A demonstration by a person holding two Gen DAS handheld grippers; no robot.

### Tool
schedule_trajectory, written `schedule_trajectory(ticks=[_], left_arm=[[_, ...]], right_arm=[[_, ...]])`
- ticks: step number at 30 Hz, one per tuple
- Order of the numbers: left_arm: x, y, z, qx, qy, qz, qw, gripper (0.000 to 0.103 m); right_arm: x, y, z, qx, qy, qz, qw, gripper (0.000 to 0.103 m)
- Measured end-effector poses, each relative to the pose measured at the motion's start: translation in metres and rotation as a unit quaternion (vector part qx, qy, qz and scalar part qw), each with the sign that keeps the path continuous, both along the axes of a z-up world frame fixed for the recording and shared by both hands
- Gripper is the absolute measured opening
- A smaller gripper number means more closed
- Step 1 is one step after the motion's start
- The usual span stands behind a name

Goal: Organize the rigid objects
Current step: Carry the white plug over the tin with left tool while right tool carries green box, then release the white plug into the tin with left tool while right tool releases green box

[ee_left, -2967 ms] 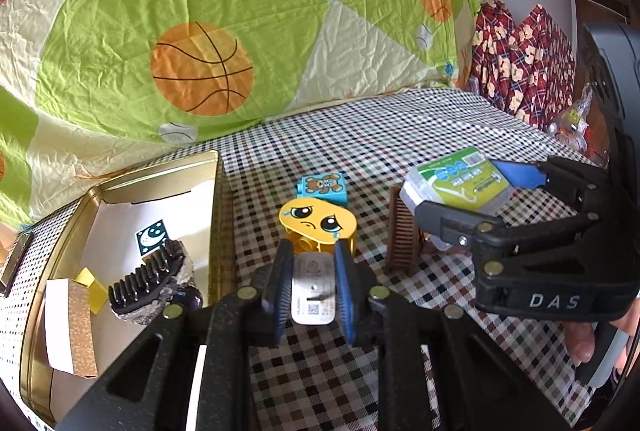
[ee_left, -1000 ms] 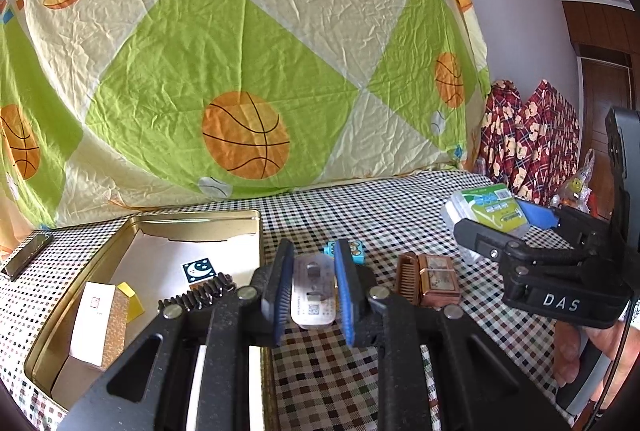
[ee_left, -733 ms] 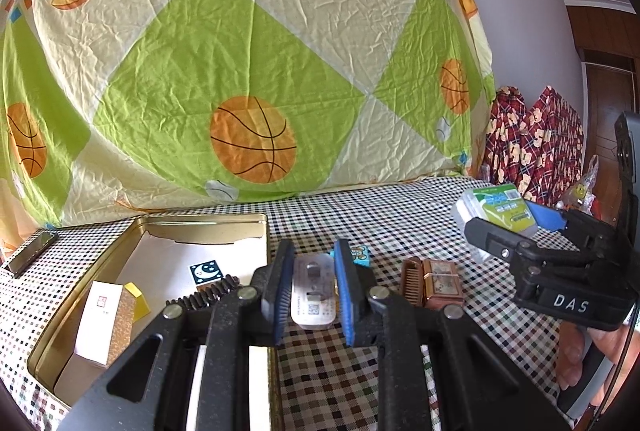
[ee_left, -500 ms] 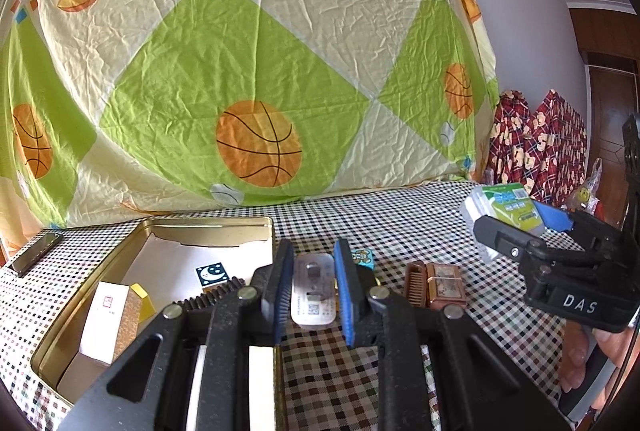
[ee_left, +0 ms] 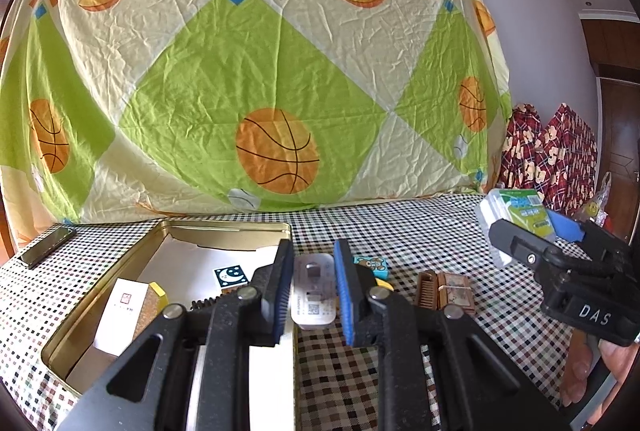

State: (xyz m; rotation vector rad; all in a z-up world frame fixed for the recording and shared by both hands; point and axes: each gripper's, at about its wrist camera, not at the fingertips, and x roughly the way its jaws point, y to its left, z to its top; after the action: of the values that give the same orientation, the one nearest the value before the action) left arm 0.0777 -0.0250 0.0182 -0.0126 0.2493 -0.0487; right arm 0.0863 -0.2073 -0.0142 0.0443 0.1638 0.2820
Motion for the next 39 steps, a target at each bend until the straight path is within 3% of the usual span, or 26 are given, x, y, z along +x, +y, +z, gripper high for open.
schedule_trajectory(ticks=[39], left_arm=[[-0.025,0.047,0.006,-0.043,-0.023,0.029,0.9984,0.019]], right_arm=[[0.004,0.083,0.003,-0.014,0.003,0.070,0.997,0.084]])
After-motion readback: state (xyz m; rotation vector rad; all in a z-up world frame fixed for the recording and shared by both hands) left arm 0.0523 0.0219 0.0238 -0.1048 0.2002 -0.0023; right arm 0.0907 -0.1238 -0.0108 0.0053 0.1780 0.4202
